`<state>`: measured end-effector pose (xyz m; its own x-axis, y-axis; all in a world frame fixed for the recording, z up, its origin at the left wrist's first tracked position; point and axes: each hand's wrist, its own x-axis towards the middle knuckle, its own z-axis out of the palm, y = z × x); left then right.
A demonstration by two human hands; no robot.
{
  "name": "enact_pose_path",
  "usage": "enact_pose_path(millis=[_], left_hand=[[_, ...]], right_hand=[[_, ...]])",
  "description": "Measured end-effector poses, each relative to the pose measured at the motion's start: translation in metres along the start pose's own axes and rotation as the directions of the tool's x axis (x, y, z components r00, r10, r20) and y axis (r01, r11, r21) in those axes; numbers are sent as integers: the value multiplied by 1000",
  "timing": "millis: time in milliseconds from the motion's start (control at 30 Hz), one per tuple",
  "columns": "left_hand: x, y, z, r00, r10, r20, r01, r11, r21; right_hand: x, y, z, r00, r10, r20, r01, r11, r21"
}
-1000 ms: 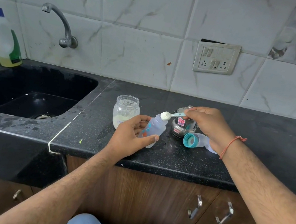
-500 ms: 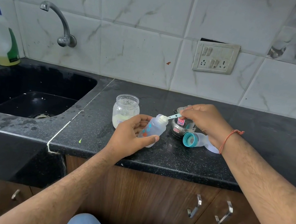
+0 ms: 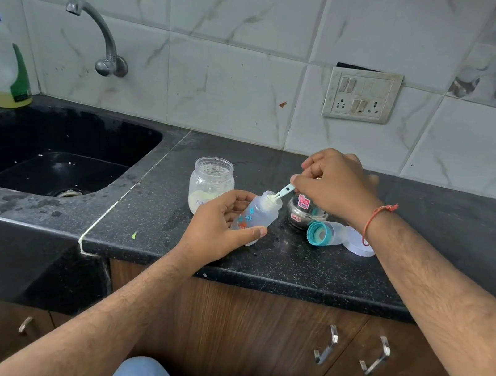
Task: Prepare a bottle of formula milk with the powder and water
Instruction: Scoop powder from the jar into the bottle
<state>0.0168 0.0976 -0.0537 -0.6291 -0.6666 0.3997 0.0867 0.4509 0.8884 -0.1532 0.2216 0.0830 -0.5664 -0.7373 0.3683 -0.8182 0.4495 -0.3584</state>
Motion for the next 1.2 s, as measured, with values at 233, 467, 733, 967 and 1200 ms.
enact_pose_path(millis=[233, 467, 733, 967, 1200], left_hand=[[-1, 1, 0, 1000, 10, 0, -10, 1000, 13], [-1, 1, 0, 1000, 2, 10, -2, 1000, 2], [-1, 1, 0, 1000, 14, 4, -14, 1000, 7], [-1, 1, -1, 1000, 17, 9, -17, 1000, 19], [0, -1, -1, 1000, 16, 7, -16, 1000, 15]], right_hand=[[-14, -14, 11, 981, -196, -1, 193, 964, -185], [-19, -9, 15, 924, -379, -50, 355, 899, -256], [-15, -1, 11, 958, -285, -9, 284, 955, -91], [-10, 3, 8, 980, -200, -4, 200, 980, -12], [-6, 4, 8, 989, -150, 3, 150, 989, 4]])
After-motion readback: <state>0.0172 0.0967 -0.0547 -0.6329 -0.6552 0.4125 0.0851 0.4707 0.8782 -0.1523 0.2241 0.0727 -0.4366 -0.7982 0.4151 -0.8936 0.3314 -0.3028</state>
